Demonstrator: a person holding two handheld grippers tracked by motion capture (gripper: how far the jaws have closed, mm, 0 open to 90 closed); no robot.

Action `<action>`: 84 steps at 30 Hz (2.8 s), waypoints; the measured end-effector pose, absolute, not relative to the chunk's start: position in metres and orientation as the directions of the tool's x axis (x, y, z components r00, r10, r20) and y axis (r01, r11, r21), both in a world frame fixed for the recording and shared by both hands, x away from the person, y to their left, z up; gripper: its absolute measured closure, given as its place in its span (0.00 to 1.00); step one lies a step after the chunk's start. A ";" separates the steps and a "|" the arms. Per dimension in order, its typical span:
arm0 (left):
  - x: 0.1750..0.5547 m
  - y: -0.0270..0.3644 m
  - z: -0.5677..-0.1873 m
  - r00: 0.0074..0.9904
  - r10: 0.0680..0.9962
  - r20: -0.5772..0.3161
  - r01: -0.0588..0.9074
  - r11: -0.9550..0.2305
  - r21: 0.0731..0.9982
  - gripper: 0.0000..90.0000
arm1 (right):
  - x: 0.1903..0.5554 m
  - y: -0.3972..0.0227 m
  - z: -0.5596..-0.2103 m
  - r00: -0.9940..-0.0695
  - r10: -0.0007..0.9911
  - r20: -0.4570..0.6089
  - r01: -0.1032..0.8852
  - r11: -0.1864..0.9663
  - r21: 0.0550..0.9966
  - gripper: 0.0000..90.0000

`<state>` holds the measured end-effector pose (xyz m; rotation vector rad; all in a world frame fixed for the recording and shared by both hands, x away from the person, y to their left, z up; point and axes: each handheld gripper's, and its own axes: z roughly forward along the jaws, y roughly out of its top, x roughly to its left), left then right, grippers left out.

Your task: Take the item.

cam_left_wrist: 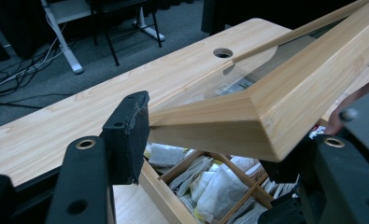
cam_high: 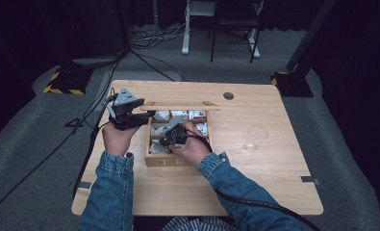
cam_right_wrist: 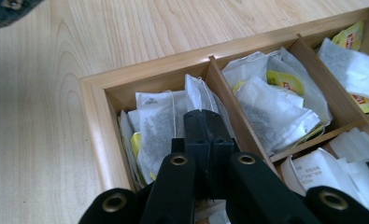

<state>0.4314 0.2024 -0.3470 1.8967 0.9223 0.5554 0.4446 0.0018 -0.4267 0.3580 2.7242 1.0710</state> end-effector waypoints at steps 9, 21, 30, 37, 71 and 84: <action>0.431 0.202 -0.347 0.617 0.787 0.003 0.370 -0.293 0.882 0.46 | 0.438 -0.006 -0.412 -0.951 0.296 -0.091 0.143 0.681 0.718 1.00; 0.431 0.202 -0.347 0.617 0.787 0.002 0.370 -0.293 0.882 0.46 | 0.428 -0.021 -0.392 -0.950 0.302 -0.080 0.136 0.630 0.764 1.00; 0.431 0.203 -0.347 0.618 0.786 0.005 0.370 -0.296 0.881 0.46 | 0.423 -0.034 -0.383 -0.948 0.309 -0.069 0.140 0.603 0.785 1.00; 0.432 0.203 -0.347 0.619 0.785 0.004 0.370 -0.296 0.881 0.46 | 0.418 -0.049 -0.374 -0.943 0.326 -0.072 0.141 0.584 0.799 1.00; 0.433 0.203 -0.347 0.624 0.782 -0.005 0.376 -0.294 0.879 0.45 | 0.413 -0.138 -0.355 -0.874 0.481 -0.073 0.205 0.501 0.841 1.00; 0.432 0.203 -0.347 0.623 0.783 0.000 0.380 -0.303 0.874 0.46 | 0.416 -0.183 -0.345 -0.816 0.572 -0.085 0.243 0.472 0.847 1.00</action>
